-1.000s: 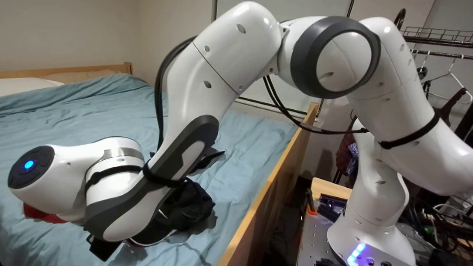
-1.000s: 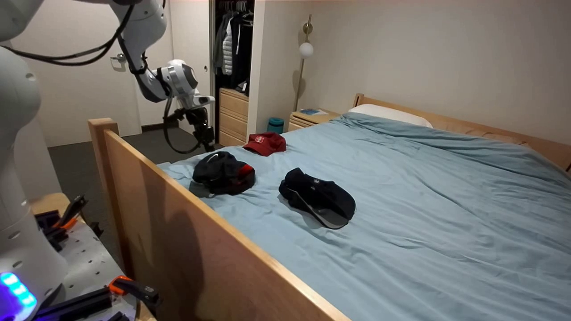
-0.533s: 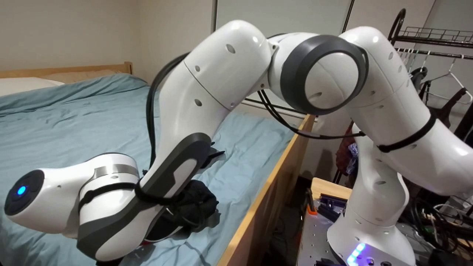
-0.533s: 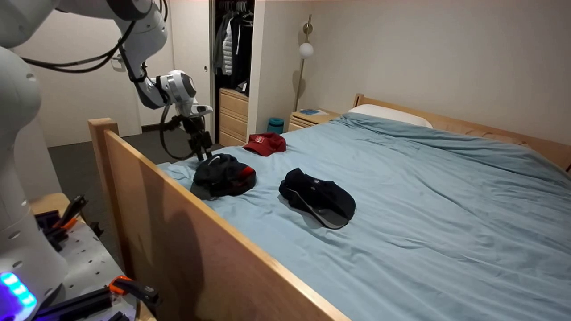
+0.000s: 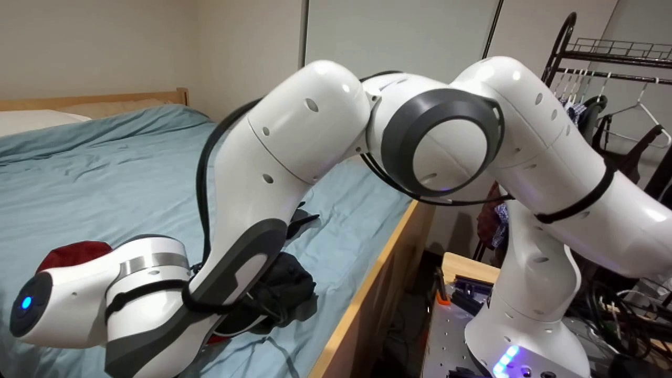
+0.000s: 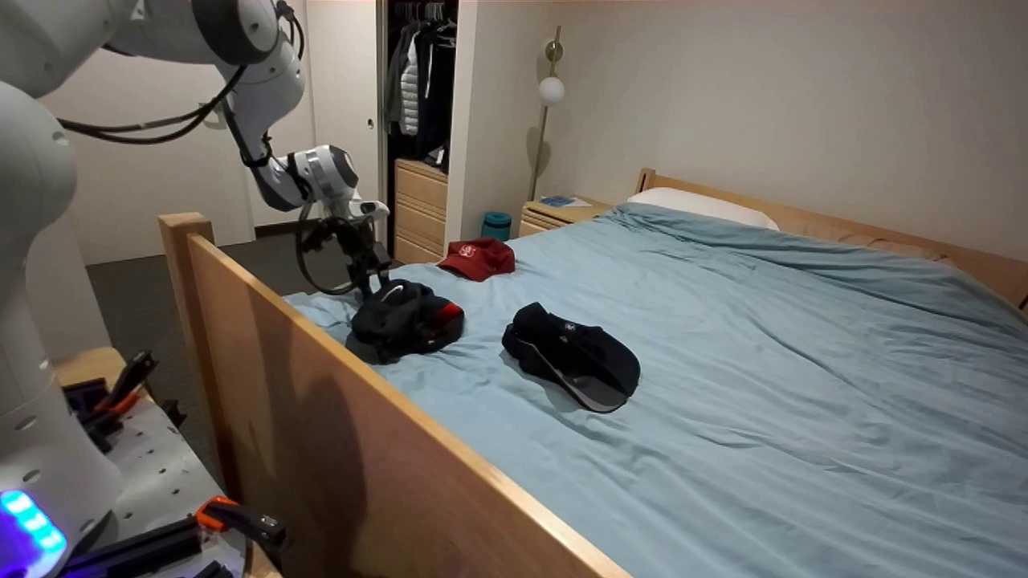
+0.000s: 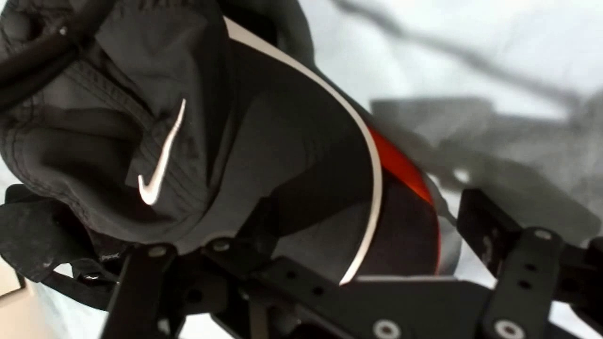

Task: Turn the caps on the bed

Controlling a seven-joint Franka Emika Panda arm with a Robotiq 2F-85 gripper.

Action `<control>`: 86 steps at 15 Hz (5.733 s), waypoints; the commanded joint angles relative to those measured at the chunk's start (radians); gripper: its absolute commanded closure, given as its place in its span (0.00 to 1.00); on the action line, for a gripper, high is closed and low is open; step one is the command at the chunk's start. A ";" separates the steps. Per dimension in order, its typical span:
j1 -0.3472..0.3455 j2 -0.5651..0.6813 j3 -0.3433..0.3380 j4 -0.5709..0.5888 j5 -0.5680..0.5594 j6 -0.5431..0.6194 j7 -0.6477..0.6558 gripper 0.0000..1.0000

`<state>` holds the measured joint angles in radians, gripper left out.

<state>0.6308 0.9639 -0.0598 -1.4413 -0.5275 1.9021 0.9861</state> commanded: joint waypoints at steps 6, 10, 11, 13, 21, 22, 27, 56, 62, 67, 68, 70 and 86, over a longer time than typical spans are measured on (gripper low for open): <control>0.007 0.007 -0.021 0.026 -0.015 -0.031 0.012 0.52; 0.014 -0.069 -0.051 -0.012 -0.045 -0.015 0.076 0.79; 0.018 -0.088 -0.061 -0.017 -0.066 -0.022 0.089 0.86; 0.020 -0.113 -0.070 -0.010 -0.107 -0.044 0.103 0.97; -0.001 -0.139 -0.040 0.008 -0.232 -0.064 0.093 0.98; 0.002 -0.134 -0.028 0.013 -0.257 -0.040 0.084 0.97; 0.015 -0.092 0.069 0.068 -0.343 0.102 0.016 0.97; -0.287 -0.204 0.094 -0.105 0.102 0.053 -0.400 0.00; -0.376 -0.351 0.105 -0.268 0.115 0.220 -0.736 0.00; -0.455 -0.367 0.128 -0.319 0.129 0.369 -1.010 0.00; -0.473 -0.367 0.133 -0.333 0.131 0.406 -1.065 0.00; -0.513 -0.380 0.144 -0.381 0.135 0.482 -1.178 0.00; -0.562 -0.479 0.186 -0.444 0.218 0.327 -1.427 0.00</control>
<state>0.1130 0.5468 0.1037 -1.8122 -0.3586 2.2639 -0.3360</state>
